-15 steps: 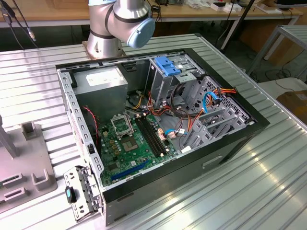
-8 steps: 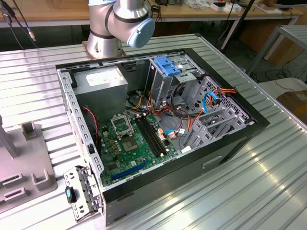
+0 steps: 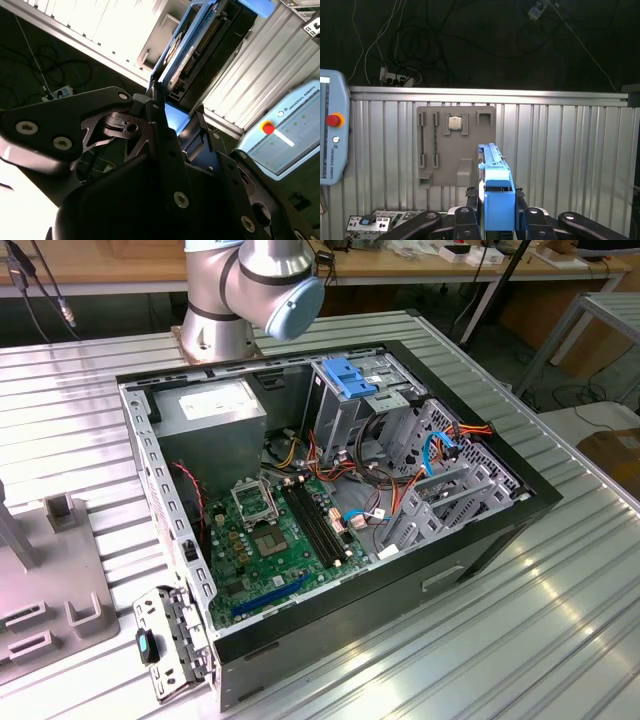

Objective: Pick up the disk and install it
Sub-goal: 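Pick up the disk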

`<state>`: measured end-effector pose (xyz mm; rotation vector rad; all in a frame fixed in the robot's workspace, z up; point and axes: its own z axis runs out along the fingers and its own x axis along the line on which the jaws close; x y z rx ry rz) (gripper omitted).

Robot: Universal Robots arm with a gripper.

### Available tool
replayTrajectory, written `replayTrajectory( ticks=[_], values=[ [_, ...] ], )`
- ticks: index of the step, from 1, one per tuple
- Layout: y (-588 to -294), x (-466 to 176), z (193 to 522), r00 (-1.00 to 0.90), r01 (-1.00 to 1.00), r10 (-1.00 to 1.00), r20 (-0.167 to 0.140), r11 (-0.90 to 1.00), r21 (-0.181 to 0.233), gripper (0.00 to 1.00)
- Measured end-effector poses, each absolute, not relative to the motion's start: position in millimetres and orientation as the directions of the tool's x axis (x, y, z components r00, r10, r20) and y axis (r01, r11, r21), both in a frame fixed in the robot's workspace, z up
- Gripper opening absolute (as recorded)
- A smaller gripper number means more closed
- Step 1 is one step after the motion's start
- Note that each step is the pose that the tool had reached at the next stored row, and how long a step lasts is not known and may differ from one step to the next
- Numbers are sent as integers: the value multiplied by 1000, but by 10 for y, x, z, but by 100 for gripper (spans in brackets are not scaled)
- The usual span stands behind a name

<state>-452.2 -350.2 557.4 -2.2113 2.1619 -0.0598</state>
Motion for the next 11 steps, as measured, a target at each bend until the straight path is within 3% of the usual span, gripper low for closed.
replayTrajectory(
  ticks=[11],
  values=[
    [-3502, -4451, 5617, 23, -998, -1000, -6, -22, -62, 36]
  ],
)
